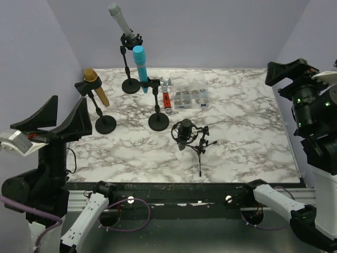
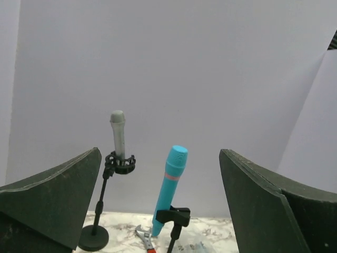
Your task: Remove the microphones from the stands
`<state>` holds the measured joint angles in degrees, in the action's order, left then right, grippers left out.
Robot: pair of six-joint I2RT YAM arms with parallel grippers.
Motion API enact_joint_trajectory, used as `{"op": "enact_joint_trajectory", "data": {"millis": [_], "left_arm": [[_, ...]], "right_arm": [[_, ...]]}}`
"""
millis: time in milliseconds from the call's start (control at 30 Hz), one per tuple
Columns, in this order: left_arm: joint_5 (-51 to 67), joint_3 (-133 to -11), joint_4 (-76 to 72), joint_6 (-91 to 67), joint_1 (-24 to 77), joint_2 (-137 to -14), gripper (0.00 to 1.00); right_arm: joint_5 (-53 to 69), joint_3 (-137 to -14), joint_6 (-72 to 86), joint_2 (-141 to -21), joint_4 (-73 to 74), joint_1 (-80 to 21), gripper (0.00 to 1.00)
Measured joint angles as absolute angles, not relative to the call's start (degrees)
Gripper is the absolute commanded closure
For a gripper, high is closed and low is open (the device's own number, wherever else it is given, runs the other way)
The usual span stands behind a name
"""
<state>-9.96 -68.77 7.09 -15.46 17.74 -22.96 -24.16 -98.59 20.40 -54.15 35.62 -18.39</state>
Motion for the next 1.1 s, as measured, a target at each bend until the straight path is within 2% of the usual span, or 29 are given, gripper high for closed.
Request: {"op": "enact_joint_trajectory", "data": {"millis": [433,667,1100], "left_arm": [[-1.7,-65.8,8.7,-15.5,17.7,-30.6,0.01],[2.5,-58.4,6.6,-15.2,17.7,-30.4,0.01],[2.9,-53.8,4.2,-14.9,17.7,-29.5,0.02]], "right_arm": [[-25.0,-95.4,19.4,-57.2,42.7,-18.4,0.00],[-24.2,-87.0,19.7,-59.5,46.1,-18.4,0.00],[-12.4,-73.8,24.5,-60.4,49.7,-18.4,0.00]]}}
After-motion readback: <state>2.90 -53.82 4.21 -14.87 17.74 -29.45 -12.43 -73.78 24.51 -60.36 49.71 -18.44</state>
